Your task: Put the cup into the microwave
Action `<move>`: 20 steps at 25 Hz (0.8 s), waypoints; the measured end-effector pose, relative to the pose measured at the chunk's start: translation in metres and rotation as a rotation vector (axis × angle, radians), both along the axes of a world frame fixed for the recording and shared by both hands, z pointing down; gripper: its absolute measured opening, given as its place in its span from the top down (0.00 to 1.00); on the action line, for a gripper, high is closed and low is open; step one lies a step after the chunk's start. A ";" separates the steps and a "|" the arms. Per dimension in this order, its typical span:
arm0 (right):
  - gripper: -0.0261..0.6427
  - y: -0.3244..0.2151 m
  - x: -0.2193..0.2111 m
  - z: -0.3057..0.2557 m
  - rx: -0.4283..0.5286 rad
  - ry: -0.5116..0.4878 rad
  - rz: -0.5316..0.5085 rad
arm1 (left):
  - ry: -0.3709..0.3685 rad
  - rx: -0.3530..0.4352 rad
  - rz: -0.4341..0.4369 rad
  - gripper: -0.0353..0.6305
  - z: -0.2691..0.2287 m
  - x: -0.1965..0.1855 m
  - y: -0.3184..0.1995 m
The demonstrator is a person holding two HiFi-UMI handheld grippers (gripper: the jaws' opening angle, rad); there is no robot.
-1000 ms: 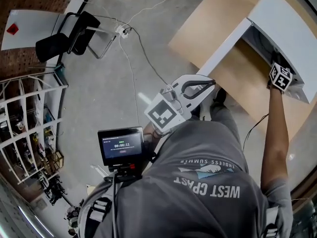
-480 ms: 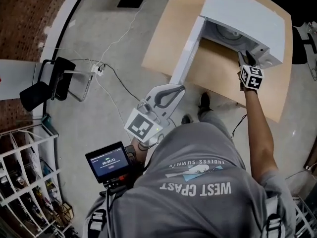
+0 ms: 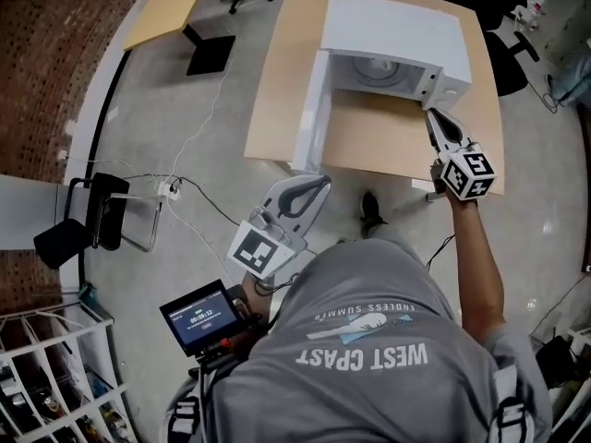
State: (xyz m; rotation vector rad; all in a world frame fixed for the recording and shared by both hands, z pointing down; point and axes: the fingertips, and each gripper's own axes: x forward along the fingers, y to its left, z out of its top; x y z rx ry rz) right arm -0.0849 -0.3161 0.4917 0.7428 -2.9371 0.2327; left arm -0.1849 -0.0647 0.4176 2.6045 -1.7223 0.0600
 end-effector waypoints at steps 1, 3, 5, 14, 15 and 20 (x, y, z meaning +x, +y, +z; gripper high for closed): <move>0.92 0.013 0.009 -0.017 0.013 -0.027 -0.015 | -0.004 0.007 0.016 0.91 -0.001 0.006 0.003; 0.92 0.042 0.027 -0.051 0.059 -0.051 -0.045 | -0.012 0.016 0.046 0.91 -0.004 0.019 0.009; 0.92 0.072 0.049 -0.082 0.115 -0.060 -0.073 | -0.015 0.023 0.076 0.91 -0.008 0.034 0.014; 0.92 0.171 0.148 -0.188 0.163 -0.198 -0.082 | -0.020 0.004 0.165 0.91 -0.016 0.113 0.032; 0.93 0.180 0.165 -0.194 0.186 -0.185 -0.075 | -0.024 -0.004 0.175 0.91 -0.015 0.130 0.033; 0.93 0.205 0.240 -0.195 0.223 -0.152 -0.042 | -0.050 -0.065 0.231 0.91 -0.010 0.213 0.029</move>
